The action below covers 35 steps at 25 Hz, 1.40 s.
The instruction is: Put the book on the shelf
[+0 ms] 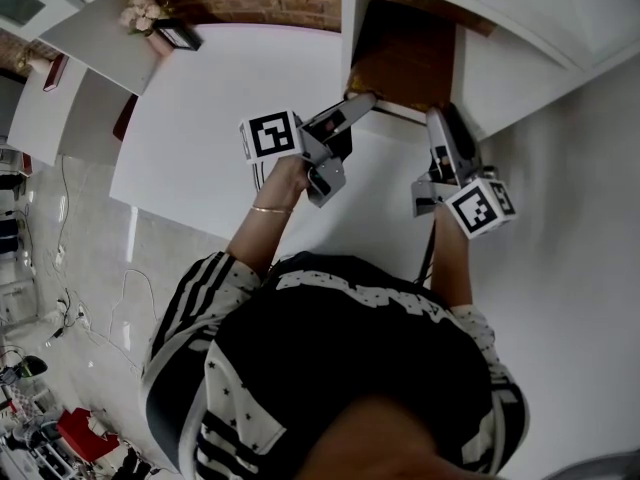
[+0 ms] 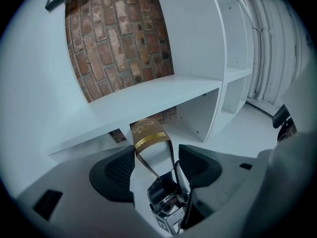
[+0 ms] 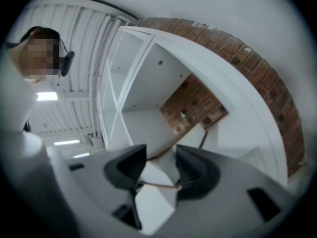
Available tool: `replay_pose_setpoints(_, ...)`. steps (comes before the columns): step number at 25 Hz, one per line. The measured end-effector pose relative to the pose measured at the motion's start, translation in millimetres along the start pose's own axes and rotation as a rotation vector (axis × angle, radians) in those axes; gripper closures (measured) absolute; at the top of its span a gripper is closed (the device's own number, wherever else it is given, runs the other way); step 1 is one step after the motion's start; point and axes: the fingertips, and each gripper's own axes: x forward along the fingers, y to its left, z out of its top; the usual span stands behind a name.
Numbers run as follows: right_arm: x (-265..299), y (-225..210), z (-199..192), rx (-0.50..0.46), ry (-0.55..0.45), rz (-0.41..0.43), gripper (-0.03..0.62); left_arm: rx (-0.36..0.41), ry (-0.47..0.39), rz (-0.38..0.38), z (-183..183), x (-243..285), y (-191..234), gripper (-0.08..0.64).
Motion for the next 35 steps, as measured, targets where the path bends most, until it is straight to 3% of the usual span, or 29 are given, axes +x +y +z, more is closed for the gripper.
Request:
replay_pose_setpoints(13,12,-8,2,-0.051,0.016,-0.018,0.393,0.034,-0.012,0.015,0,-11,-4,0.264)
replay_pose_setpoints(18,13,-9,3,-0.067,0.016,-0.013,0.391,0.03,-0.021,-0.014,0,-17,-14,0.264)
replay_pose_setpoints(23,3,-9,15,-0.097,-0.033,-0.033,0.391,0.08,-0.049,-0.025,7,-28,-27,0.265)
replay_pose_setpoints(25,-4,-8,22,-0.12,-0.061,-0.052,0.391,0.1,-0.062,-0.03,9,-33,-31,0.309)
replay_pose_setpoints(27,-11,-5,26,-0.132,-0.082,-0.055,0.4,0.132,-0.076,-0.028,10,-36,-33,0.383)
replay_pose_setpoints(30,-18,6,22,-0.14,-0.09,-0.027,0.493,0.211,-0.084,-0.01,9,-42,-33,0.491)
replay_pose_setpoints(35,-29,32,8,-0.142,-0.045,0.032,0.548,0.433,-0.034,0.049,-5,-50,-41,0.512)
